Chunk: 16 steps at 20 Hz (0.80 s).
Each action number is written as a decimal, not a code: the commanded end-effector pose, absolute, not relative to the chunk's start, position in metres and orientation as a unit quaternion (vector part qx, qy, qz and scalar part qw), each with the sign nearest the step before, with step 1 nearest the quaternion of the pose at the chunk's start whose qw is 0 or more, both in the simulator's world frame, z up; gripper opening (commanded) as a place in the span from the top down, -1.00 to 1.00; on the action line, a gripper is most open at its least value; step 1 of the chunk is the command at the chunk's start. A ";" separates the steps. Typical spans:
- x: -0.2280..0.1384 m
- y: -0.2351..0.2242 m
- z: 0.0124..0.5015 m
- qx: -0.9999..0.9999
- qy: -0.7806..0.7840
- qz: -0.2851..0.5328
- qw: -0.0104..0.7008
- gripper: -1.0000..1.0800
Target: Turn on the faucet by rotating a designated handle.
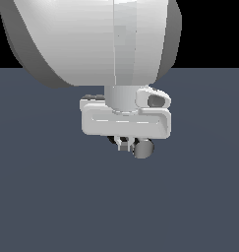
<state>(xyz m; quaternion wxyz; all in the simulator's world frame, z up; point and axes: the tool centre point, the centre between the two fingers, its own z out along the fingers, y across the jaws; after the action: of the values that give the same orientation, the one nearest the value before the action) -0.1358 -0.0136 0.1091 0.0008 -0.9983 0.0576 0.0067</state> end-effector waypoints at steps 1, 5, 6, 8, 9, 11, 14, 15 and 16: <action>-0.130 -0.039 0.110 -0.998 0.070 0.000 0.000 1.00; -0.131 -0.059 0.110 -0.998 0.071 0.000 0.000 1.00; -0.131 -0.064 0.110 -0.998 0.071 0.000 0.000 1.00; -0.132 -0.074 0.110 -0.998 0.071 0.000 0.000 1.00; -0.132 -0.079 0.110 -0.998 0.071 0.000 0.000 1.00; -0.133 -0.085 0.110 -0.998 0.071 0.000 0.000 1.00; -0.130 -0.075 0.106 -0.998 0.059 0.006 0.001 1.00; -0.127 -0.078 0.106 -0.998 0.059 0.006 0.001 1.00; -0.125 -0.082 0.106 -0.998 0.060 0.006 0.001 1.00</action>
<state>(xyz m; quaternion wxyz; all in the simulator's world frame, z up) -0.1332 -0.0754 0.1060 0.0021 -0.9982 0.0588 0.0104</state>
